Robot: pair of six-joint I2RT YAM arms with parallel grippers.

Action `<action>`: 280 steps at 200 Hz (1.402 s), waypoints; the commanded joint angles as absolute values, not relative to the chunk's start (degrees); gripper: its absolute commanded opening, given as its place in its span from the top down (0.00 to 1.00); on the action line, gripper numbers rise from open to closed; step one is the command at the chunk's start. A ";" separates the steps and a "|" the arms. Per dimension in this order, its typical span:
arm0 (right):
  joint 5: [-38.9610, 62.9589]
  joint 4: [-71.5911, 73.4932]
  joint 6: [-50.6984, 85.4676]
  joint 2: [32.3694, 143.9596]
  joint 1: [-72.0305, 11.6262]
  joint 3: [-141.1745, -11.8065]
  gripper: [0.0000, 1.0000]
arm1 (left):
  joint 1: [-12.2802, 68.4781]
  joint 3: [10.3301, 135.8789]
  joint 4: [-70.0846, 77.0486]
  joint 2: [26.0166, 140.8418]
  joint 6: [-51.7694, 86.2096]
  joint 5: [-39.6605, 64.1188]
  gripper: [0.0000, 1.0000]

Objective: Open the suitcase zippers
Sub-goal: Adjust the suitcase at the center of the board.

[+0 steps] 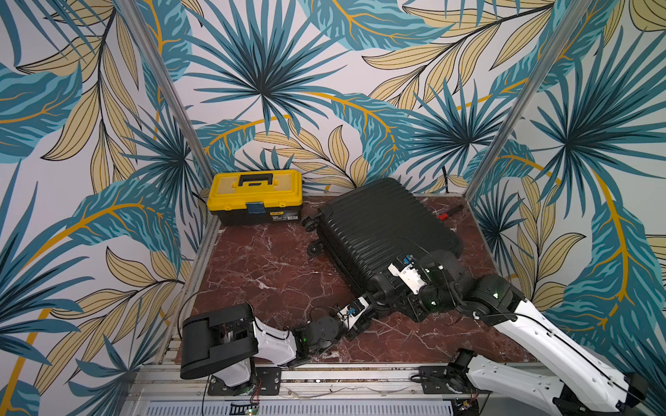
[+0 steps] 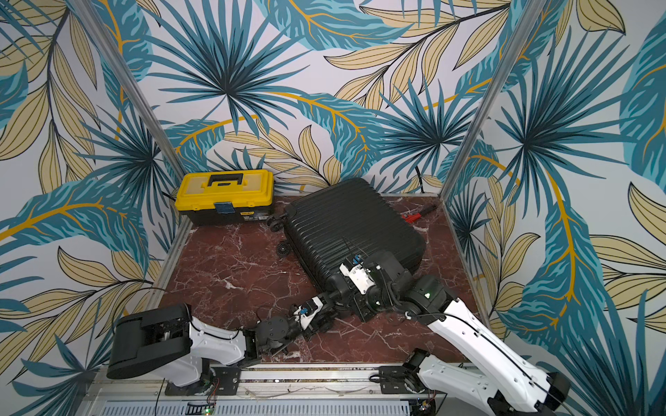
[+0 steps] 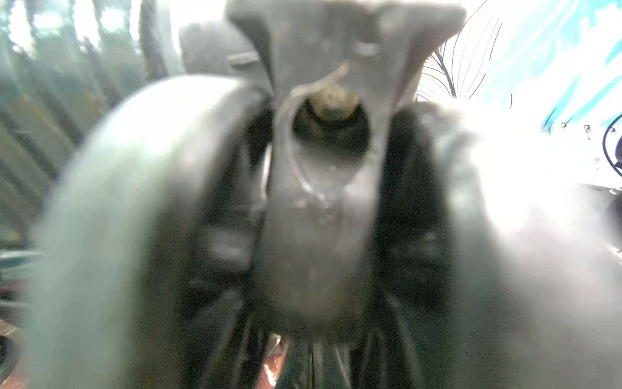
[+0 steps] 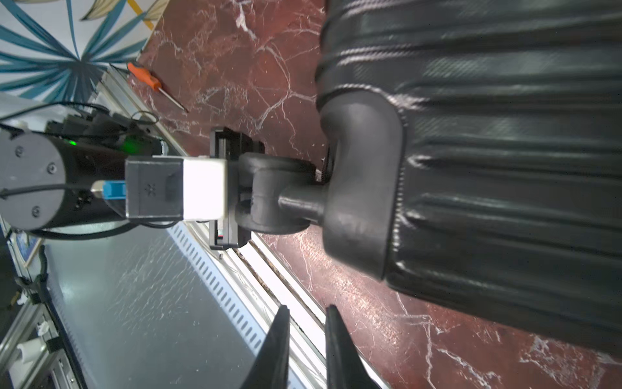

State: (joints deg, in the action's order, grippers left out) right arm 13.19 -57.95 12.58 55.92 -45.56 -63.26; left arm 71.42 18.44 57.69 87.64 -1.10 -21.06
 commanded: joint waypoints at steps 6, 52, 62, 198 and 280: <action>9.71 -53.31 16.43 59.24 -50.62 -62.39 0.80 | 72.18 16.90 57.40 85.42 -3.44 -22.76 1.00; 1.98 -44.01 19.19 67.27 -53.78 -63.68 0.85 | 74.35 15.13 57.44 82.64 -5.12 -24.51 1.00; 0.76 -42.14 19.55 68.66 -53.89 -64.29 0.86 | 74.87 14.90 57.39 82.43 -5.31 -24.92 1.00; -1.77 -52.98 19.56 66.90 -54.16 -74.03 0.30 | 74.59 14.06 57.40 82.32 -4.13 -29.37 1.00; -5.68 -53.01 21.42 70.81 -15.39 -80.73 0.22 | 72.86 14.79 57.39 84.63 -2.81 -26.55 1.00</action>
